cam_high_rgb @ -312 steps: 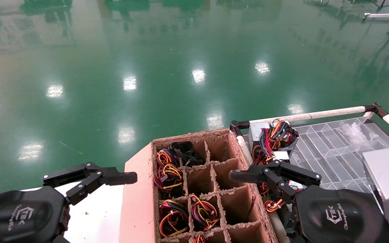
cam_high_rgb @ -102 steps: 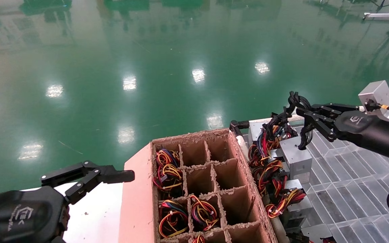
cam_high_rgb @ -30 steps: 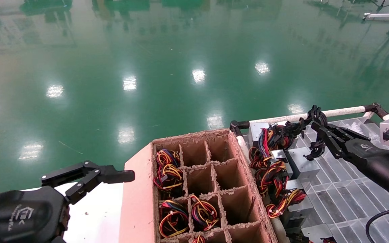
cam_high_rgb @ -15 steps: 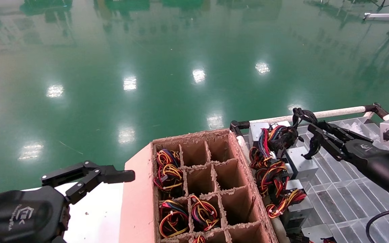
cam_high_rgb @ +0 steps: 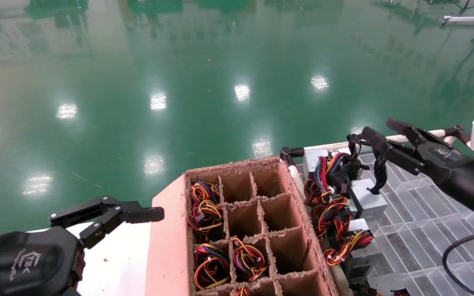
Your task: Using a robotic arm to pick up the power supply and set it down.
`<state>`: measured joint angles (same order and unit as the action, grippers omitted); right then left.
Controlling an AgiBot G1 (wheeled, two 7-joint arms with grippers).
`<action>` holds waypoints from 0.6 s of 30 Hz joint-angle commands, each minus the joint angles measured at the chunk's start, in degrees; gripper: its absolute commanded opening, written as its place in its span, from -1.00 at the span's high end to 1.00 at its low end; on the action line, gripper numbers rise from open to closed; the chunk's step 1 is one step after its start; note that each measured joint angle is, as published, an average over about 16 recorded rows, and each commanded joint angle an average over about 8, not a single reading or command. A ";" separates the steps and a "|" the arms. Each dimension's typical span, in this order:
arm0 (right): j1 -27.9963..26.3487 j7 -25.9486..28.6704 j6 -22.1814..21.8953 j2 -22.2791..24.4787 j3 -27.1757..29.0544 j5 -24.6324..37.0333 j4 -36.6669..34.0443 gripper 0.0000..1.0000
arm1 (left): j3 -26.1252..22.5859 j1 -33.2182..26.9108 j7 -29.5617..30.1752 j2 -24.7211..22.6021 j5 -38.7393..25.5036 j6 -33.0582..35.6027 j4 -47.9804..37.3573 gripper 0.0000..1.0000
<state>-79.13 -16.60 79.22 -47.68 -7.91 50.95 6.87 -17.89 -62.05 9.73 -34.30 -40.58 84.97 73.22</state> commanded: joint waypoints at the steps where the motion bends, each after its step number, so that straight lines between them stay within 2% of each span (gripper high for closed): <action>1: -0.07 0.66 0.49 0.19 -0.05 -0.12 0.84 -1.00 | 0.00 0.00 0.00 0.00 0.01 -0.01 -0.01 -1.00; 18: 5.12 8.51 2.25 3.85 -2.42 -2.76 20.21 -1.00 | -0.04 -0.02 -0.03 0.01 0.03 0.00 -0.03 -1.00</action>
<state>-74.01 -8.09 81.48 -43.82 -10.33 48.19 27.10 -17.93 -62.07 9.71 -34.30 -40.56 84.96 73.19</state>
